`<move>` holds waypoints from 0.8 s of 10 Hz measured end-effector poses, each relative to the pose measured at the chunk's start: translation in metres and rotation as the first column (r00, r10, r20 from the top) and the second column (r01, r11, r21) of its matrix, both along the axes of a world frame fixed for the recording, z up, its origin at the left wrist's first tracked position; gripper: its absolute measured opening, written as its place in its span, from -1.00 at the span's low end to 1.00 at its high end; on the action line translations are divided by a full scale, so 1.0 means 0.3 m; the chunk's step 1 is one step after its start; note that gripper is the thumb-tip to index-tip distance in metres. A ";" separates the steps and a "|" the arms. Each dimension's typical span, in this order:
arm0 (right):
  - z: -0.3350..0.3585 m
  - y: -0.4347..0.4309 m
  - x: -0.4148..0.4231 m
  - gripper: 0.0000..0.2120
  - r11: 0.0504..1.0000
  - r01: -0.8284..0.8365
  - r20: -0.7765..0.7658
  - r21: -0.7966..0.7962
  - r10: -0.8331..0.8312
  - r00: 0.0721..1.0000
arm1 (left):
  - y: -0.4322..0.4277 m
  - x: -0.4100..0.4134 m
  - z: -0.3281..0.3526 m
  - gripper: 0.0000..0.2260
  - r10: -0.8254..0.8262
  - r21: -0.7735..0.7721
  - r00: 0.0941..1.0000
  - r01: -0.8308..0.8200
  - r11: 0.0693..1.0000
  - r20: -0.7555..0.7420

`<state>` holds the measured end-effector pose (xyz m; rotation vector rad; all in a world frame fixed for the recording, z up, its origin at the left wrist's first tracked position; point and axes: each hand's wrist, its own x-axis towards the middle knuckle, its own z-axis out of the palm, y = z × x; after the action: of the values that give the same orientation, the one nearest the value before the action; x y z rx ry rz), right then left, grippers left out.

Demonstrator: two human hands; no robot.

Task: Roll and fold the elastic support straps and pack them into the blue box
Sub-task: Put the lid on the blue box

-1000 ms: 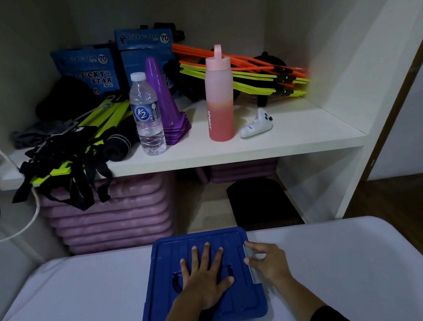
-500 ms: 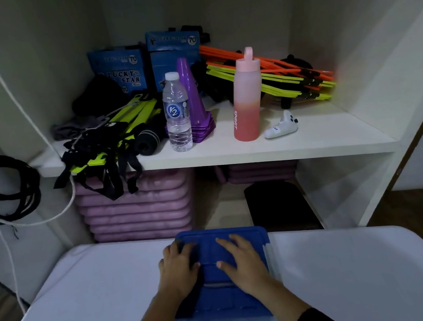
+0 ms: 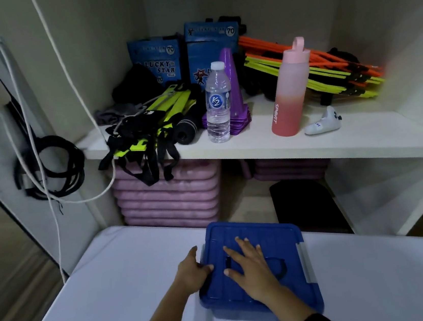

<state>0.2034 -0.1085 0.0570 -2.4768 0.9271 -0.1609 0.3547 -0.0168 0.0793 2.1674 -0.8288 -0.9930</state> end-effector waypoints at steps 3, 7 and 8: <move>0.000 0.005 0.004 -0.45 0.999 0.021 0.005 0.025 -0.021 1.000 | -0.002 -0.002 -0.006 -0.74 0.214 -0.117 0.956 -0.240 0.964 -0.202; 0.000 0.006 0.005 -0.44 0.998 0.041 0.021 0.037 -0.041 0.999 | -0.010 -0.013 -0.018 -0.64 0.164 -0.240 0.986 -0.156 0.958 0.012; 0.002 0.008 0.005 -0.42 0.998 0.047 0.037 0.049 -0.049 0.998 | -0.008 -0.018 -0.002 -0.62 0.068 -0.242 0.992 -0.040 0.969 0.108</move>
<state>0.2048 -0.1061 0.0575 -2.4001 0.9631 -0.1993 0.3491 -0.0191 0.0786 2.0416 -0.8895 -0.7051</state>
